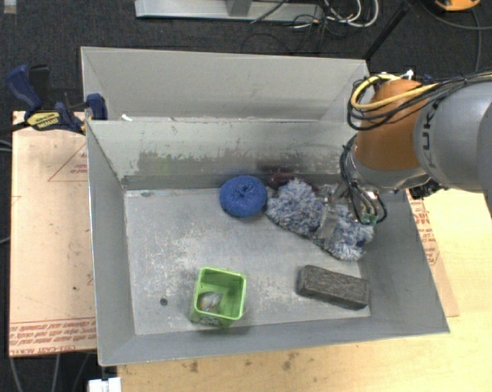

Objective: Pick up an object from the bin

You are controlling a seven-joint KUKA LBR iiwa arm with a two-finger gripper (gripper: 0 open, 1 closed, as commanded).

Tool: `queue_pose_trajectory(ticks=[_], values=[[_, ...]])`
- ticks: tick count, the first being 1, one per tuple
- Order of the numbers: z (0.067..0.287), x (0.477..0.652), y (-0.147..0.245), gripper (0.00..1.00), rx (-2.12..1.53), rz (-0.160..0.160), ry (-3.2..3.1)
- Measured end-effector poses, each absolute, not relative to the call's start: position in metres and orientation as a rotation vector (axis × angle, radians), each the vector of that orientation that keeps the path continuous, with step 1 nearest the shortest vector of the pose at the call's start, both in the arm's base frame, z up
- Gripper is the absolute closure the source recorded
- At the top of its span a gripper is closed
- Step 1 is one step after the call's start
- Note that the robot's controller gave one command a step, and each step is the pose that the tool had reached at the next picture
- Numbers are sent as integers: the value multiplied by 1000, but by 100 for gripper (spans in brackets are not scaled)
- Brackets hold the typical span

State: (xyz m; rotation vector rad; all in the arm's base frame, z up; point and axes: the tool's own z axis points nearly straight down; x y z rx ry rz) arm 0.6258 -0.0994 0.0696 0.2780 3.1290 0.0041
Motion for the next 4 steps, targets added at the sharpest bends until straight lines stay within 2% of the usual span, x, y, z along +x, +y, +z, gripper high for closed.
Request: queue_pose_trajectory(ticks=[2, 4], values=[[73, 626, -98, 100, 277, 5, 3131], [109, 626, -99, 100, 275, 3, 3131]])
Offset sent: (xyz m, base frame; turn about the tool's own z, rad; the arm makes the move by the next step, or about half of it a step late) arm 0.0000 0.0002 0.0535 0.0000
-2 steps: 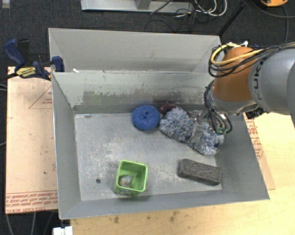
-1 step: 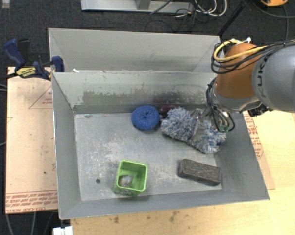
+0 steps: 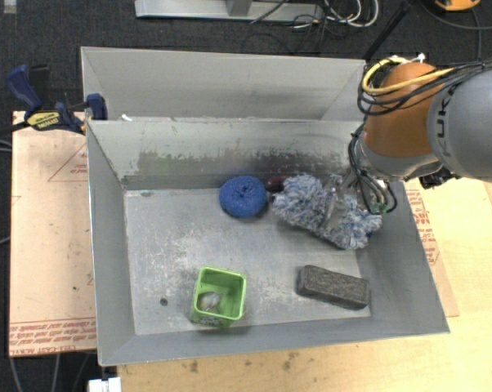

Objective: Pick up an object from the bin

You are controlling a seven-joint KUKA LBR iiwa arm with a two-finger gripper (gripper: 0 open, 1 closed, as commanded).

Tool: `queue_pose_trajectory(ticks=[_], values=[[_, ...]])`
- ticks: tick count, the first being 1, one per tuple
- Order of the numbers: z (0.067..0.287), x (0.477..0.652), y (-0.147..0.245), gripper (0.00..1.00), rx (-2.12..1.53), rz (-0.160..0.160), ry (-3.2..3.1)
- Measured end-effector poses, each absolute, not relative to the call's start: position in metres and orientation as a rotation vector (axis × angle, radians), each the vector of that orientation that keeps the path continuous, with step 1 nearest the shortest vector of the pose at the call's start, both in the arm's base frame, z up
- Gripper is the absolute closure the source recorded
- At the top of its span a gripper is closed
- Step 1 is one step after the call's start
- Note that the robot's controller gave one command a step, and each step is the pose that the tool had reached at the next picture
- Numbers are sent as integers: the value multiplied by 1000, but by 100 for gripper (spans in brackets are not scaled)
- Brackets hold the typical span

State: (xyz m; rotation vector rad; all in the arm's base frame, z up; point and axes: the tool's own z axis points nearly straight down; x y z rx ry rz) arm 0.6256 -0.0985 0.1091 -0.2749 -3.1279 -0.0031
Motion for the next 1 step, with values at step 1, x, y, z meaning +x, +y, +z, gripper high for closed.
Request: queue_pose_trajectory(ticks=[1], values=[[124, 627, -99, 100, -275, -2, -3133]])
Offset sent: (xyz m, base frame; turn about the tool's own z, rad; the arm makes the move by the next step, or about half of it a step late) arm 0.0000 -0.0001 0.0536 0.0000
